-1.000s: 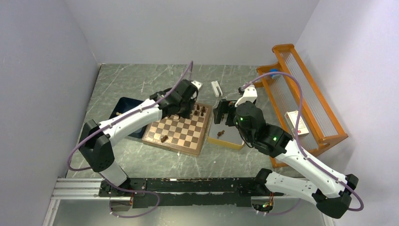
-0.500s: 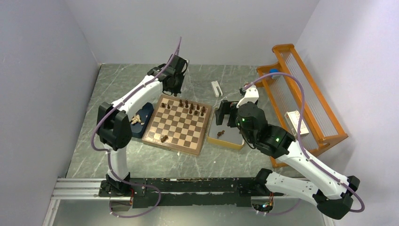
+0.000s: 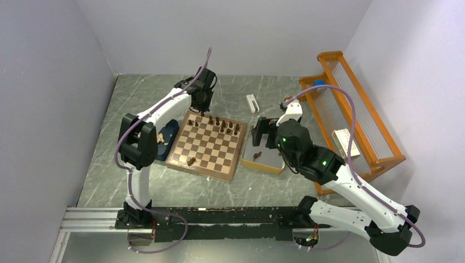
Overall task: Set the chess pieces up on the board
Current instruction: Place the chess piece on the chessboard.
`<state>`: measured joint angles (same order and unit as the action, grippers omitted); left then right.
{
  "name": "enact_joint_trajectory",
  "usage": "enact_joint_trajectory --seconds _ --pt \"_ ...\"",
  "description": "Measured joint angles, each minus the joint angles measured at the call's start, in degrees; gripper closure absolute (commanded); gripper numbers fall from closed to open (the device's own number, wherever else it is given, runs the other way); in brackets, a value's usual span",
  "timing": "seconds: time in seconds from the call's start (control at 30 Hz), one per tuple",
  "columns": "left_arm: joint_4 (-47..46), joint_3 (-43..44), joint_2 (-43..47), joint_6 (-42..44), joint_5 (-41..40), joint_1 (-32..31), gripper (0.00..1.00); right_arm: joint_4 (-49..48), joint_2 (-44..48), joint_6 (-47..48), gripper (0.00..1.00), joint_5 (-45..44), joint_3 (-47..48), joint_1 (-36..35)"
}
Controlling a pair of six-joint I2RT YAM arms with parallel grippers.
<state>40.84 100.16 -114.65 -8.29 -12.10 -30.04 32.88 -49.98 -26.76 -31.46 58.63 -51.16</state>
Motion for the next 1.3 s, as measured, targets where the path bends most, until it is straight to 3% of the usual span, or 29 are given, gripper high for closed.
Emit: enact_joint_trajectory --seconds 0.83,1.1,1.3 --pt "-6.0 -5.6 -2.7 0.1 3.3 0.2 0.95 0.0 -0.6 0.1 0.0 -0.1 0.0 0.0" --pt "-6.8 -5.9 -2.7 0.1 3.3 0.3 0.75 0.0 -0.5 0.1 0.0 -0.3 0.0 0.0" --pt "-6.7 -5.9 -2.7 0.2 3.1 0.3 0.78 0.0 -0.3 0.3 0.0 -0.2 0.0 0.0"
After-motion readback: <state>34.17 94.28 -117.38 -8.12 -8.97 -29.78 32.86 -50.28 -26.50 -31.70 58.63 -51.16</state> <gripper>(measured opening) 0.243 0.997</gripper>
